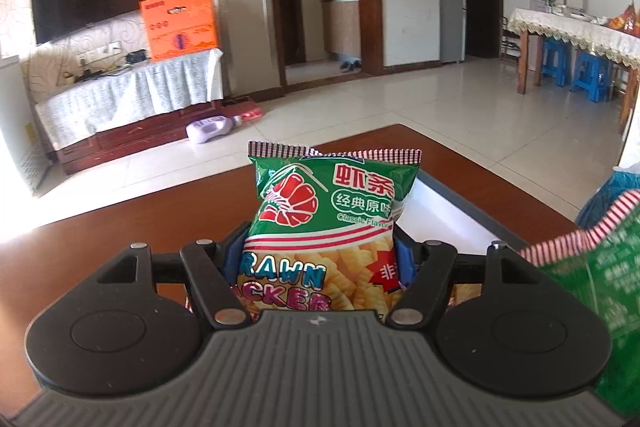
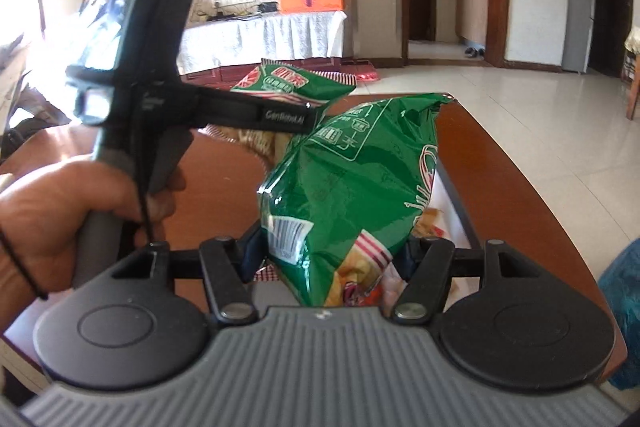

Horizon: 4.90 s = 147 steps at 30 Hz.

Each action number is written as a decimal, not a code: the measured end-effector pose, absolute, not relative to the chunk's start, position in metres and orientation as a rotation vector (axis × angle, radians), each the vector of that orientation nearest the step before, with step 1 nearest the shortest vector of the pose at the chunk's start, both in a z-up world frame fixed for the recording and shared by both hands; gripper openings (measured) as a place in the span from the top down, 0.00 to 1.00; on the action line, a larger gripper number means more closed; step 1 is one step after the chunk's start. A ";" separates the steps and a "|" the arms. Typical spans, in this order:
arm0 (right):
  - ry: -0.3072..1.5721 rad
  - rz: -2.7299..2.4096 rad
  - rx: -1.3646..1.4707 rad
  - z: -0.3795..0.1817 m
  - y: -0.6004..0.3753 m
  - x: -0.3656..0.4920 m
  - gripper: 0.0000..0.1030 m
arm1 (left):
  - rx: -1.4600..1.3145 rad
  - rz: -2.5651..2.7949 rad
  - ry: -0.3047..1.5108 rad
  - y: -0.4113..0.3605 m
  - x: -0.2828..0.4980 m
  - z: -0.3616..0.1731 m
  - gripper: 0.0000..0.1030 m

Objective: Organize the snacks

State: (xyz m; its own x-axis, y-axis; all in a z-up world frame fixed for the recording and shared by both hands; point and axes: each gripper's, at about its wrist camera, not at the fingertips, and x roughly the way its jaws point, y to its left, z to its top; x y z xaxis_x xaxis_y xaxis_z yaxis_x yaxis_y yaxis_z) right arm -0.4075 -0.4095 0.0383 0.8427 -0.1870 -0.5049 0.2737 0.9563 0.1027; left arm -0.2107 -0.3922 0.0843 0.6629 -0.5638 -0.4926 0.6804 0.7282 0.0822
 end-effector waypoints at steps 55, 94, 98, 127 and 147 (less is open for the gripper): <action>0.402 -0.387 0.140 0.032 -0.408 -0.427 0.25 | 0.237 -0.816 0.517 -0.373 -0.219 0.070 0.03; 0.530 -0.316 0.086 -0.001 -0.402 -0.372 0.25 | 0.265 -0.780 0.489 -0.357 -0.232 0.070 0.03; 0.449 -0.307 0.087 0.007 -0.400 -0.381 0.24 | 0.274 -0.775 0.488 -0.358 -0.236 0.067 0.03; 0.314 -0.397 0.133 0.031 -0.341 -0.493 0.22 | 0.238 -0.642 0.360 -0.253 -0.404 0.122 0.00; 0.347 -0.384 0.320 0.022 -0.368 -0.524 0.15 | 0.111 -0.770 0.457 -0.213 -0.445 0.131 0.00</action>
